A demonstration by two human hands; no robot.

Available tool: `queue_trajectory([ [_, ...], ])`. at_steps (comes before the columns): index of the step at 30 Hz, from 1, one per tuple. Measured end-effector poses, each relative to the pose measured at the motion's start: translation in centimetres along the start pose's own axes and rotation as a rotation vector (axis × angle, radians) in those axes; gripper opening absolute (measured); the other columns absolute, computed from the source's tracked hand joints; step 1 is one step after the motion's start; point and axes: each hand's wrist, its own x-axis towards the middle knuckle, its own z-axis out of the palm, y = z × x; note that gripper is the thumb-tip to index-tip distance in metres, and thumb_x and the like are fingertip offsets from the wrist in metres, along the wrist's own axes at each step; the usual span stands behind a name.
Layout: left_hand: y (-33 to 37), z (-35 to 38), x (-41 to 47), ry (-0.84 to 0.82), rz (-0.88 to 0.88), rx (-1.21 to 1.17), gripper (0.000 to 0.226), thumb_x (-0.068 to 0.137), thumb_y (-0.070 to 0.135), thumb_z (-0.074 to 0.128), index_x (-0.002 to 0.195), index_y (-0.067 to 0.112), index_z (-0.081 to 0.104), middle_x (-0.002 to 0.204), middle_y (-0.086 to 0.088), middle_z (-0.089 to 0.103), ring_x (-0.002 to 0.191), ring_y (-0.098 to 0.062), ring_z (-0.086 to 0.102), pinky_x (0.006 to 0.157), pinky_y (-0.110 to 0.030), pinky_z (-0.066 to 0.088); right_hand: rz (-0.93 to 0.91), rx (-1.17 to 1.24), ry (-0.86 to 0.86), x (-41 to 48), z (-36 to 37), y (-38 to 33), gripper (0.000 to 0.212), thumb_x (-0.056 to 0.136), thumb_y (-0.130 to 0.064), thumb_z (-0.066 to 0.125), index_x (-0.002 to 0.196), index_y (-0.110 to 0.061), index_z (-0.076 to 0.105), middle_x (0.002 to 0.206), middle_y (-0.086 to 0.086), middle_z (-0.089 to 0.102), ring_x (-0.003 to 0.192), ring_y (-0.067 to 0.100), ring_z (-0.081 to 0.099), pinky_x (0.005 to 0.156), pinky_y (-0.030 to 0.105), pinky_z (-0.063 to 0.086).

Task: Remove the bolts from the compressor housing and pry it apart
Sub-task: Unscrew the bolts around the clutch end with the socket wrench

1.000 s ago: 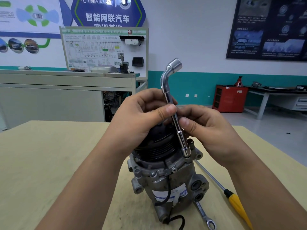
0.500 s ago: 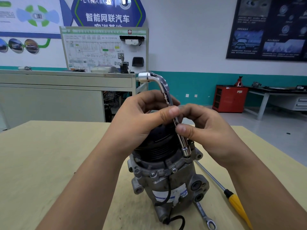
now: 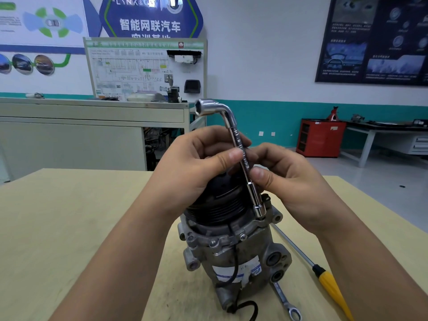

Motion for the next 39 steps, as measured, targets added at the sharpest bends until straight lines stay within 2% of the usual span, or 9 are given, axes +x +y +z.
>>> queue_trajectory([
  [4,-0.14,-0.13,0.07,0.06,0.014,0.072,0.016,0.064,0.025,0.079,0.077,0.031,0.072,0.08,-0.003,0.074,0.077,-0.02,0.069,0.078,-0.031,0.056,0.003,0.016,0.006,0.03,-0.04,0.12,0.011,0.08,-0.022,0.059,0.089,-0.017,0.064,0.09,0.006,0.067,0.08,0.017,0.064,0.07,0.029,0.054],
  [9,-0.15,-0.18,0.03,0.057,0.023,0.115,0.02,0.059,0.042,0.075,0.076,0.033,0.07,0.078,0.0,0.073,0.075,-0.017,0.069,0.078,-0.034,0.054,0.002,-0.035,0.005,-0.04,-0.06,-0.14,0.019,0.072,-0.025,0.068,0.087,-0.015,0.064,0.096,0.004,0.067,0.088,0.019,0.066,0.074,0.029,0.056],
  [13,-0.16,-0.15,0.03,0.055,0.032,0.114,0.019,0.059,0.041,0.076,0.076,0.034,0.07,0.076,0.002,0.072,0.074,-0.016,0.07,0.078,-0.034,0.054,0.01,-0.082,0.005,-0.07,0.06,-0.19,0.023,0.068,-0.023,0.072,0.087,-0.016,0.061,0.101,0.004,0.066,0.094,0.029,0.065,0.082,0.041,0.055],
  [17,-0.27,-0.15,0.05,0.062,0.029,0.105,0.019,0.06,0.04,0.075,0.077,0.032,0.07,0.08,-0.002,0.074,0.081,-0.026,0.071,0.082,-0.041,0.055,-0.01,-0.047,0.01,-0.06,0.09,-0.18,0.02,0.072,-0.02,0.068,0.083,-0.007,0.058,0.095,0.008,0.065,0.087,0.014,0.065,0.073,0.029,0.056],
  [20,-0.2,-0.18,-0.02,0.013,0.027,0.066,0.016,0.069,0.027,0.077,0.083,0.031,0.074,0.084,-0.002,0.075,0.082,-0.02,0.072,0.077,-0.03,0.056,-0.02,-0.014,0.008,-0.09,0.05,-0.21,0.016,0.074,-0.02,0.066,0.086,-0.01,0.063,0.088,-0.002,0.065,0.086,0.008,0.064,0.069,0.02,0.051],
  [27,0.08,-0.11,-0.16,-0.054,0.014,-0.036,0.026,0.084,0.011,0.056,0.092,0.024,0.076,0.088,-0.003,0.076,0.085,-0.014,0.072,0.075,-0.021,0.054,-0.011,-0.029,0.017,0.05,-0.09,0.16,0.019,0.077,-0.023,0.064,0.093,-0.015,0.067,0.096,0.007,0.067,0.095,0.016,0.064,0.075,0.024,0.052],
  [31,0.08,-0.1,-0.15,-0.017,0.017,-0.014,0.023,0.081,0.012,0.059,0.084,0.027,0.076,0.082,-0.002,0.076,0.079,-0.013,0.072,0.071,-0.02,0.054,-0.002,-0.032,0.007,0.1,-0.11,0.22,0.012,0.077,-0.027,0.064,0.086,-0.02,0.068,0.09,-0.001,0.066,0.09,0.013,0.063,0.074,0.024,0.05],
  [36,-0.12,-0.08,-0.03,0.055,0.02,0.02,0.011,0.071,0.021,0.07,0.077,0.029,0.075,0.079,-0.002,0.075,0.076,-0.016,0.072,0.071,-0.025,0.056,0.005,-0.016,0.013,0.05,0.03,-0.04,0.021,0.073,-0.028,0.068,0.087,-0.012,0.064,0.098,0.01,0.065,0.089,0.015,0.065,0.072,0.024,0.053],
  [39,-0.29,-0.13,-0.05,0.104,0.005,0.041,0.014,0.061,0.027,0.08,0.073,0.027,0.072,0.077,-0.004,0.075,0.075,-0.021,0.072,0.073,-0.031,0.058,0.011,-0.051,0.017,0.0,0.06,-0.14,0.025,0.069,-0.024,0.071,0.088,-0.009,0.063,0.104,0.011,0.064,0.094,0.022,0.066,0.079,0.034,0.057],
])
